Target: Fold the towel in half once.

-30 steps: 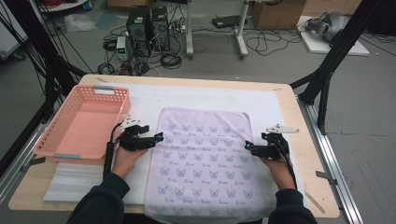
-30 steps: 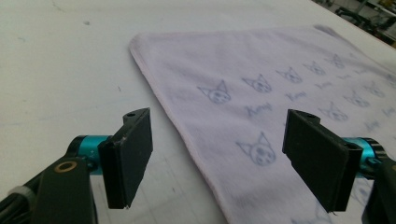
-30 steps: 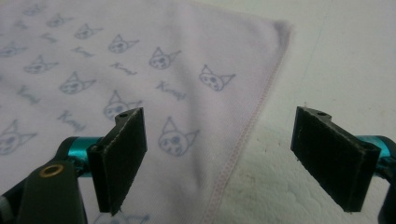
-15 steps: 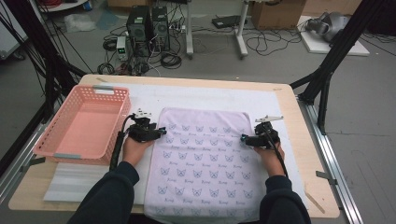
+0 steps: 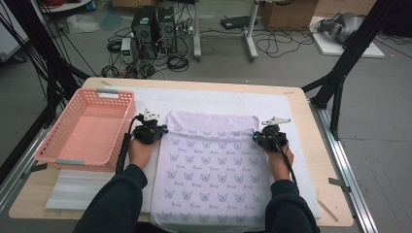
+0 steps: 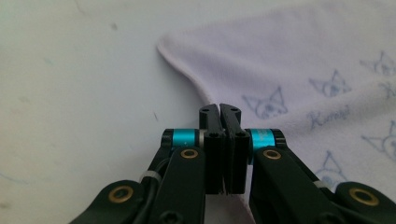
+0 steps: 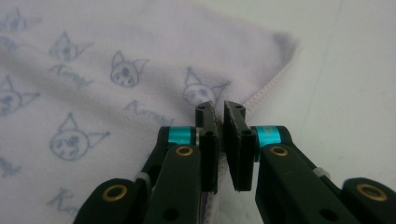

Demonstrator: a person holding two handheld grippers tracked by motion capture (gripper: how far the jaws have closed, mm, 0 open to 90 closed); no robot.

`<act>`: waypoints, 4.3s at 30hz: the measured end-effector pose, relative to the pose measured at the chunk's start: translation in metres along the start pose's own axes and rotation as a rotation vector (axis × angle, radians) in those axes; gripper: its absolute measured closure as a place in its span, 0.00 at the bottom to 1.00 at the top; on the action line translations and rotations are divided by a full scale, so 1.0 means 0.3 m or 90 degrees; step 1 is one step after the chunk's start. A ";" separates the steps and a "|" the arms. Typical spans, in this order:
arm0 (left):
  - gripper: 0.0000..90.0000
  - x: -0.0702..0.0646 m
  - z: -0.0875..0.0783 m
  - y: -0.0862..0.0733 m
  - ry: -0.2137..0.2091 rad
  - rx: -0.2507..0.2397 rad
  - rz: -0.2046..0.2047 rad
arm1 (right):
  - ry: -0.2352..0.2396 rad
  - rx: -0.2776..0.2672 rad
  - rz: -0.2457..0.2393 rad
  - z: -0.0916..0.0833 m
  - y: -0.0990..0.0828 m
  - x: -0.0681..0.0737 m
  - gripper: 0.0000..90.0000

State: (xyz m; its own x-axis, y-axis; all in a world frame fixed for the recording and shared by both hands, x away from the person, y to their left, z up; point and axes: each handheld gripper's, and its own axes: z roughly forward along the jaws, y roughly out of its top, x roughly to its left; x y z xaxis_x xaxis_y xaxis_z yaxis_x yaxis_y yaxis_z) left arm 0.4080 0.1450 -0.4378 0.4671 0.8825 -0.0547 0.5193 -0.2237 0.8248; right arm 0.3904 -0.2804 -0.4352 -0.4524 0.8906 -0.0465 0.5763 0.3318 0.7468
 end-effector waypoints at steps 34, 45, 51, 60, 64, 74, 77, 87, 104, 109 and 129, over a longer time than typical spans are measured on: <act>0.98 -0.085 -0.368 -0.185 -0.161 -0.087 -0.004 | 0.129 -0.103 -0.012 -0.327 -0.211 0.095 0.93; 0.75 -0.123 -0.419 -0.290 -0.192 -0.044 -0.017 | 0.156 -0.063 0.000 -0.410 -0.286 0.108 0.84; 0.49 -0.076 -0.380 -0.275 -0.177 -0.041 -0.064 | 0.112 -0.108 0.049 -0.419 -0.279 0.075 0.62; 0.46 -0.048 -0.257 -0.180 -0.192 -0.017 -0.119 | 0.095 -0.081 0.071 -0.309 -0.198 0.077 0.53; 0.47 -0.075 -0.198 -0.175 -0.182 0.012 -0.105 | 0.078 -0.038 0.078 -0.232 -0.155 0.072 0.60; 0.93 -0.123 -0.222 -0.177 -0.152 -0.019 0.005 | 0.095 -0.018 0.029 -0.214 -0.155 0.076 0.97; 0.93 -0.125 -0.264 -0.175 -0.172 -0.054 -0.008 | 0.097 -0.058 0.024 -0.261 -0.163 0.078 0.97; 0.92 -0.143 -0.418 -0.204 -0.208 -0.114 -0.015 | 0.105 -0.164 0.025 -0.449 -0.220 0.119 0.97; 0.52 -0.135 -0.526 -0.318 -0.232 -0.090 -0.045 | 0.170 -0.042 0.000 -0.552 -0.401 0.170 0.82; 0.49 -0.078 -0.510 -0.315 -0.202 -0.110 -0.086 | 0.139 -0.108 0.061 -0.571 -0.392 0.122 0.70; 0.46 -0.087 -0.369 -0.295 -0.161 -0.046 -0.048 | 0.029 -0.010 0.008 -0.296 -0.301 0.122 0.95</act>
State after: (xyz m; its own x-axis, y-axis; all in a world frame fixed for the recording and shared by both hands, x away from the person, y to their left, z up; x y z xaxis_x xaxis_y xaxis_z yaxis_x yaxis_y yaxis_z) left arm 0.2706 0.1876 -0.4470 0.5979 0.7619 -0.2491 0.5110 -0.1228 0.8508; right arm 0.2613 -0.3055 -0.4453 -0.4758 0.8795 -0.0066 0.5715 0.3149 0.7578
